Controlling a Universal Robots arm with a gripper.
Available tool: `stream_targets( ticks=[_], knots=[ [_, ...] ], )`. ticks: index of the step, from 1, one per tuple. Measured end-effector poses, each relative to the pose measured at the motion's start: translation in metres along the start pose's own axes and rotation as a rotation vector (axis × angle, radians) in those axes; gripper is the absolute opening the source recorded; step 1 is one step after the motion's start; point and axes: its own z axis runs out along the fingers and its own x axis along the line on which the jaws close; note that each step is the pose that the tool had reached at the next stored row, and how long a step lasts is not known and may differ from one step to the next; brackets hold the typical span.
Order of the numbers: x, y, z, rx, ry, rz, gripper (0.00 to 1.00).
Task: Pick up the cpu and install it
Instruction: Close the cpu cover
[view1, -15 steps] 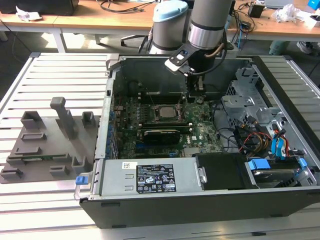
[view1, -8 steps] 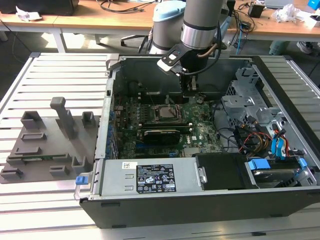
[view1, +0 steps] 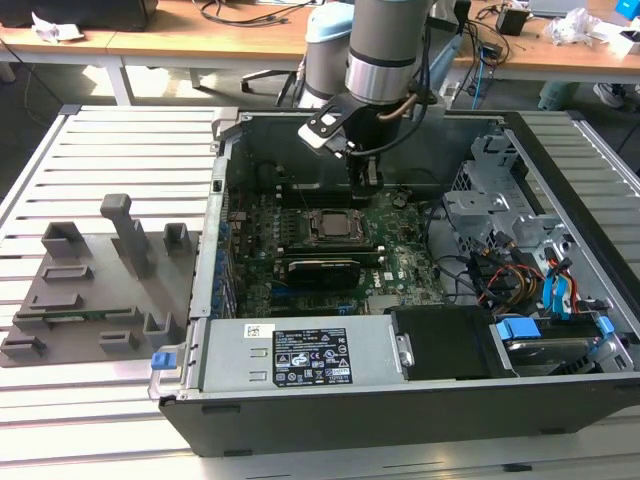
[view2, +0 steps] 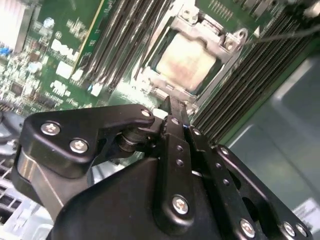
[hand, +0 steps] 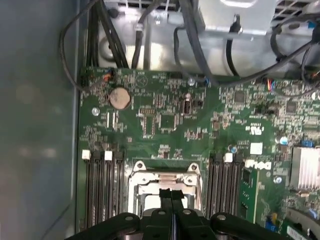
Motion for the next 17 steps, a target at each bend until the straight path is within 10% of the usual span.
stream_targets(
  ticks=[6,17],
  knots=[
    [0.0026,-0.0397,0.0179,0.0000,-0.0001,0.000,0.11],
    [0.0038,-0.0402,0.0370,0.0004,-0.0006,0.000,0.11]
  ],
)
